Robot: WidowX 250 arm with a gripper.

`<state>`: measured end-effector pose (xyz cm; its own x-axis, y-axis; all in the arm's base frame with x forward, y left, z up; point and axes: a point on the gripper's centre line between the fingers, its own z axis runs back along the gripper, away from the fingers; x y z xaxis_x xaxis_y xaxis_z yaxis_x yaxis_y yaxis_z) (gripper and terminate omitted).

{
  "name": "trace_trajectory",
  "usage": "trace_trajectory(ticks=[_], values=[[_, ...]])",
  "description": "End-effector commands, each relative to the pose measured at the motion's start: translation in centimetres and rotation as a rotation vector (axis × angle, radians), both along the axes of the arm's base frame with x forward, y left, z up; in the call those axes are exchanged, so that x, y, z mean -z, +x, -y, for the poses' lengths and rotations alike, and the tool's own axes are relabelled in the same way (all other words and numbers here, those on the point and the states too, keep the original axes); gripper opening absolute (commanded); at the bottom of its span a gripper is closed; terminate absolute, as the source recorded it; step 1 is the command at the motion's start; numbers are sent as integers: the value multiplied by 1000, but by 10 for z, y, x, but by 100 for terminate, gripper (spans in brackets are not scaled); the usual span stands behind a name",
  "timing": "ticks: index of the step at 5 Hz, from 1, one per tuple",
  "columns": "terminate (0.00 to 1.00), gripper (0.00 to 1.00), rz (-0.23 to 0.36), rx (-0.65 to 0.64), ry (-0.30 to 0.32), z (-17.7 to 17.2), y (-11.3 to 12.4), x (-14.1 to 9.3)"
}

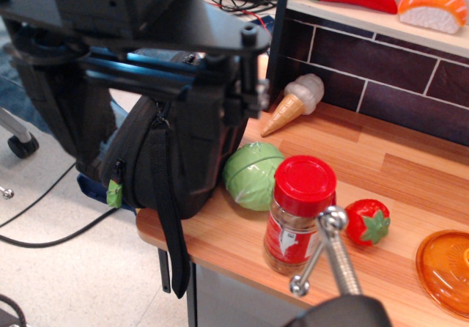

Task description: Unzip zipper bag

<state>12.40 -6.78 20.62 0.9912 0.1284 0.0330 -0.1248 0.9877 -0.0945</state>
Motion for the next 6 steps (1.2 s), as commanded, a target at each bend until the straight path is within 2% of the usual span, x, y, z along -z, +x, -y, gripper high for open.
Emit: trace_trajectory(ticks=[1, 3, 4, 6], values=[[0, 100, 0, 0, 0, 0, 0, 0], [0, 100, 94, 51, -8, -55, 15, 21], [0, 100, 97, 66, 10, -76, 27, 41], [0, 100, 86, 56, 96, -100, 56, 91]])
